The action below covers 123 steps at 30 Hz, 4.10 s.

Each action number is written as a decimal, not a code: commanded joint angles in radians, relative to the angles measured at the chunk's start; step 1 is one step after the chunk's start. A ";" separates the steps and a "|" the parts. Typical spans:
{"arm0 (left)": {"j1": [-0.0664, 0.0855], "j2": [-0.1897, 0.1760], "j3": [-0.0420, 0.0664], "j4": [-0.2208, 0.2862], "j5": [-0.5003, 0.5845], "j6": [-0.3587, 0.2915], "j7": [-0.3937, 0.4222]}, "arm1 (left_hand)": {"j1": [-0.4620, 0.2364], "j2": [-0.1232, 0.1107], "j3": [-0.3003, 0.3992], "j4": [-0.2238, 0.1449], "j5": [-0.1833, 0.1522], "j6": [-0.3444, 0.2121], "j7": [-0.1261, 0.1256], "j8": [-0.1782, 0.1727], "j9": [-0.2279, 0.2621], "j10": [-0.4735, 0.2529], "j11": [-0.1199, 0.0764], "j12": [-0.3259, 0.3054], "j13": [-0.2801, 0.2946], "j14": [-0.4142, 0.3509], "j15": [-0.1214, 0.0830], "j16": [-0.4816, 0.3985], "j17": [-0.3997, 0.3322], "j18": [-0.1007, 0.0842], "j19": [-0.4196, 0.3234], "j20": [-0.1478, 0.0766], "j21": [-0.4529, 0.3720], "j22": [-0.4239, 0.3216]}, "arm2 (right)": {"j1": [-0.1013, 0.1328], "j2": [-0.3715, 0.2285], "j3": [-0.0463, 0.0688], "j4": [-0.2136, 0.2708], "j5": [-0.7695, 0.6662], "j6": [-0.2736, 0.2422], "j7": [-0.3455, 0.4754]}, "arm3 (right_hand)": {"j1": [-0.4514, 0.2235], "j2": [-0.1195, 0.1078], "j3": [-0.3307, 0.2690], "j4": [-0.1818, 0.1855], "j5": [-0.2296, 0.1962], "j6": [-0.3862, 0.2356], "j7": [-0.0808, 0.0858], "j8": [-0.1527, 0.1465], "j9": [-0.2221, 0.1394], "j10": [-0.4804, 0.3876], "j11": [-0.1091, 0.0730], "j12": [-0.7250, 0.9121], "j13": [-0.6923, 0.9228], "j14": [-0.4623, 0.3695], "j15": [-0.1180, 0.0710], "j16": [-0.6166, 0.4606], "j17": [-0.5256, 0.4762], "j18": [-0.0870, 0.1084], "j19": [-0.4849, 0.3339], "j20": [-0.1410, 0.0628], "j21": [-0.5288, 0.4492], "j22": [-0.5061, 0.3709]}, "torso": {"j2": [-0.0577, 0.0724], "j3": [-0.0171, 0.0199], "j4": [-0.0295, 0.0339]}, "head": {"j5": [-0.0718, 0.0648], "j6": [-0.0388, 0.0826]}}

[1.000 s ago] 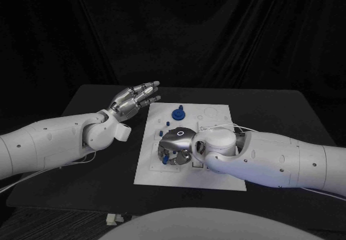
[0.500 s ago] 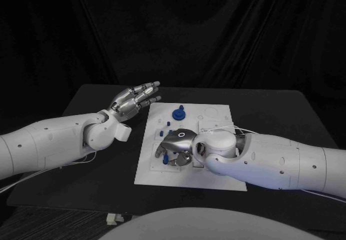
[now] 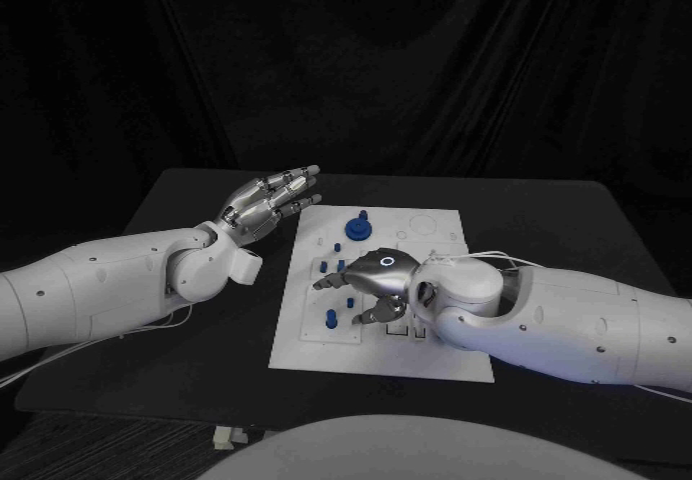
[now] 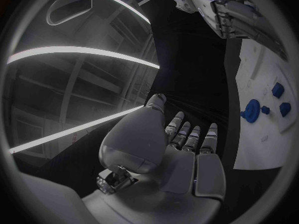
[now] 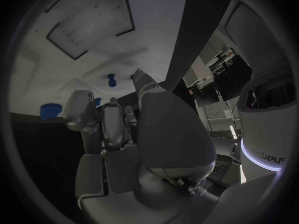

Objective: Assemble the parts on the task board

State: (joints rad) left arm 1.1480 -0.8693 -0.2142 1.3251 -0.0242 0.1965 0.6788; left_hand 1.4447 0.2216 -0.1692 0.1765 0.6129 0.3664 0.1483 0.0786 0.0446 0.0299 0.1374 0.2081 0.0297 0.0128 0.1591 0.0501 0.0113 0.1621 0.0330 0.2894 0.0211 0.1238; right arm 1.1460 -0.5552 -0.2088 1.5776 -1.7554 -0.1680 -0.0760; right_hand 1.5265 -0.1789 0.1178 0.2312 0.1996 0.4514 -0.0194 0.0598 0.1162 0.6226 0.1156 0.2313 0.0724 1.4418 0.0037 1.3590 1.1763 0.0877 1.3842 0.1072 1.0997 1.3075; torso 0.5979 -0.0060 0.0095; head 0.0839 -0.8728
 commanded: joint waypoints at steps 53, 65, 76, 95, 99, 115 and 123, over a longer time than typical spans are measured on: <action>-0.012 0.016 0.001 -0.007 0.001 0.023 0.024 | 0.005 0.015 0.019 -0.005 0.003 0.005 0.029 0.008 0.001 0.007 0.021 0.028 0.004 -0.001 0.006 0.013 0.003 0.006 0.008 0.004 0.004 0.002 | 0.153 -0.295 0.001 0.082 0.460 0.364 -0.563 | -0.733 0.204 -0.110 0.059 -0.142 0.900 -0.004 0.256 0.320 0.948 -0.196 1.340 1.498 0.129 -0.143 0.212 0.395 -0.088 0.187 -0.130 0.471 0.263 | -0.001 -0.0003 -0.0016 | -0.051 0.000; -0.013 0.018 0.001 -0.010 0.001 0.029 0.016 | 0.004 0.011 0.028 -0.005 0.003 0.014 0.037 0.016 0.003 0.023 0.034 0.069 0.009 0.011 0.014 0.044 0.009 0.005 0.011 0.004 0.006 0.006 | 0.124 -0.276 0.001 0.066 0.470 0.395 -0.563 | -0.741 0.162 -0.098 0.061 -0.143 0.810 -0.011 0.337 0.571 0.948 -0.204 1.340 1.498 0.129 -0.145 0.212 0.395 -0.088 0.187 -0.134 0.471 0.263 | -0.001 -0.0003 -0.0016 | -0.053 0.000; -0.014 0.017 0.001 -0.013 0.001 0.035 0.006 | 0.003 0.010 0.030 -0.005 0.003 0.019 0.040 0.019 0.003 0.030 0.039 0.085 0.011 0.011 0.016 0.044 0.009 0.004 0.012 0.004 0.006 0.006 | 0.109 -0.265 0.001 0.059 0.471 0.412 -0.562 | -0.747 0.126 -0.077 0.061 -0.146 0.721 0.012 0.287 0.624 0.948 -0.186 1.340 1.498 0.129 -0.128 0.212 0.395 -0.088 0.187 -0.121 0.471 0.263 | -0.002 -0.0011 -0.0019 | -0.052 0.000; -0.015 0.019 0.001 -0.019 0.001 0.044 -0.003 | 0.002 0.009 0.032 -0.004 0.002 0.025 0.043 0.023 0.004 0.036 0.044 0.097 0.012 0.011 0.020 0.044 0.008 0.004 0.012 0.004 0.005 0.005 | 0.082 -0.247 0.001 0.045 0.455 0.452 -0.567 | -0.681 0.104 -0.054 0.057 -0.137 0.683 0.054 0.138 0.520 0.948 -0.150 1.340 1.498 0.129 -0.095 0.212 0.395 -0.085 0.181 -0.088 0.463 0.260 | -0.002 -0.0010 -0.0018 | -0.053 0.000; -0.016 0.019 0.001 -0.020 0.001 0.045 -0.005 | 0.002 0.009 0.032 -0.004 0.002 0.025 0.043 0.023 0.004 0.036 0.044 0.097 0.012 0.011 0.020 0.044 0.008 0.004 0.012 0.004 0.005 0.005 | 0.077 -0.242 0.001 0.040 0.454 0.457 -0.567 | -0.670 0.097 -0.057 0.059 -0.089 0.669 0.064 0.107 0.497 0.948 -0.141 1.340 1.498 0.129 -0.087 0.212 0.395 -0.081 0.174 -0.081 0.451 0.255 | -0.002 -0.0010 -0.0017 | -0.055 0.000; -0.017 0.020 0.001 -0.023 0.001 0.049 -0.009 | 0.002 0.009 0.033 -0.003 0.003 0.025 0.043 0.023 0.004 0.037 0.045 0.100 0.013 0.011 0.020 0.045 0.008 0.004 0.012 0.004 0.005 0.005 | 0.065 -0.243 0.001 0.027 0.612 0.323 -0.539 | -0.485 0.106 0.043 -0.074 0.482 0.664 0.055 0.104 0.546 0.948 -0.148 1.340 1.498 0.129 -0.093 0.212 0.395 -0.078 0.169 -0.084 0.442 0.251 | -0.002 -0.0010 -0.0018 | -0.047 0.000; -0.018 0.020 0.001 -0.026 0.001 0.050 -0.011 | 0.001 0.009 0.034 -0.003 0.003 0.025 0.043 0.024 0.004 0.038 0.046 0.102 0.013 0.010 0.021 0.045 0.008 0.003 0.012 0.004 0.006 0.006 | 0.065 -0.261 0.001 0.042 0.770 0.226 -0.505 | -0.477 0.099 0.131 -0.141 0.667 0.628 0.053 0.138 0.620 0.948 -0.151 1.340 1.498 0.129 -0.097 0.212 0.395 -0.078 0.168 -0.089 0.438 0.250 | -0.002 -0.0010 -0.0018 | -0.043 0.000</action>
State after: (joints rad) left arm 1.1320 -0.8513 -0.2142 1.2987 -0.0245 0.2324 0.6601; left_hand 1.4482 0.2250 -0.1414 0.1708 0.6129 0.3843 0.1519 0.0968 0.0478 0.0643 0.1789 0.3056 0.0414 0.0237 0.1699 0.0926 0.0194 0.1621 0.0366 0.2930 0.0211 0.1284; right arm 1.2142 -0.8135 -0.2070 1.6127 -1.0968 0.1356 -0.6036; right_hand 1.0216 -0.1128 0.1484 0.1864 0.8590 1.0841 0.0333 0.1899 0.7229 1.4642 -0.0340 1.5656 1.3075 1.4650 -0.0912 1.5653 1.3074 0.0077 1.4687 0.0231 1.5411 1.3074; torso 0.5959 -0.0070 0.0076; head 0.0403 -0.8728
